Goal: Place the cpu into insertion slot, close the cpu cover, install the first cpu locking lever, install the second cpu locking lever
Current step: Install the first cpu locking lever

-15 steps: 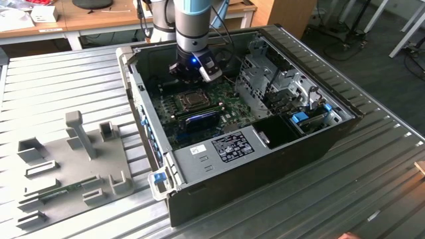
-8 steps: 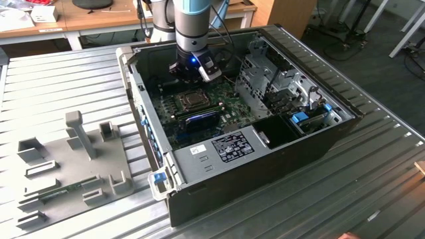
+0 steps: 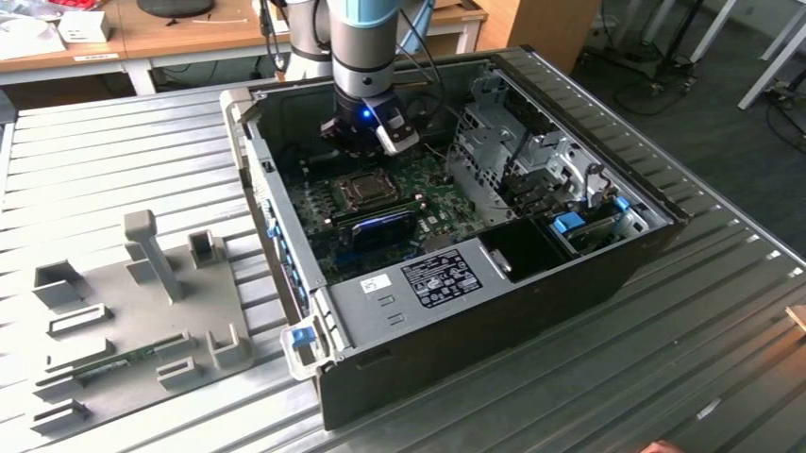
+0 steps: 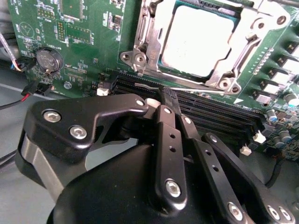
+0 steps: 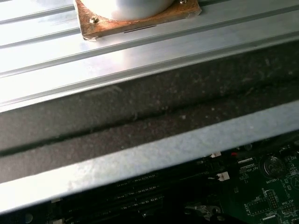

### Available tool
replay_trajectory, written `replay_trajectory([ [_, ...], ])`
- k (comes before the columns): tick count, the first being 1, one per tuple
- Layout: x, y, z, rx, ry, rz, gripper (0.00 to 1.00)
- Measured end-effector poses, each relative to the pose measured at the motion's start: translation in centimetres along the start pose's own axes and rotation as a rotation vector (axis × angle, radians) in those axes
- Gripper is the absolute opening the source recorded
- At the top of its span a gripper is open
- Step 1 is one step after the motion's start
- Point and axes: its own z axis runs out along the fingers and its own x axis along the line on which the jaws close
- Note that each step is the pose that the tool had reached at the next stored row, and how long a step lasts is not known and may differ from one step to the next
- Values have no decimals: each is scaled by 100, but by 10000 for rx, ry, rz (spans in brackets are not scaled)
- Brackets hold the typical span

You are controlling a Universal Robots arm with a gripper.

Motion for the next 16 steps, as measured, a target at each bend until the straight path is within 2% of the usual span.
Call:
replay_trajectory([
  [16, 17, 14, 3, 7, -32, 127, 10],
])
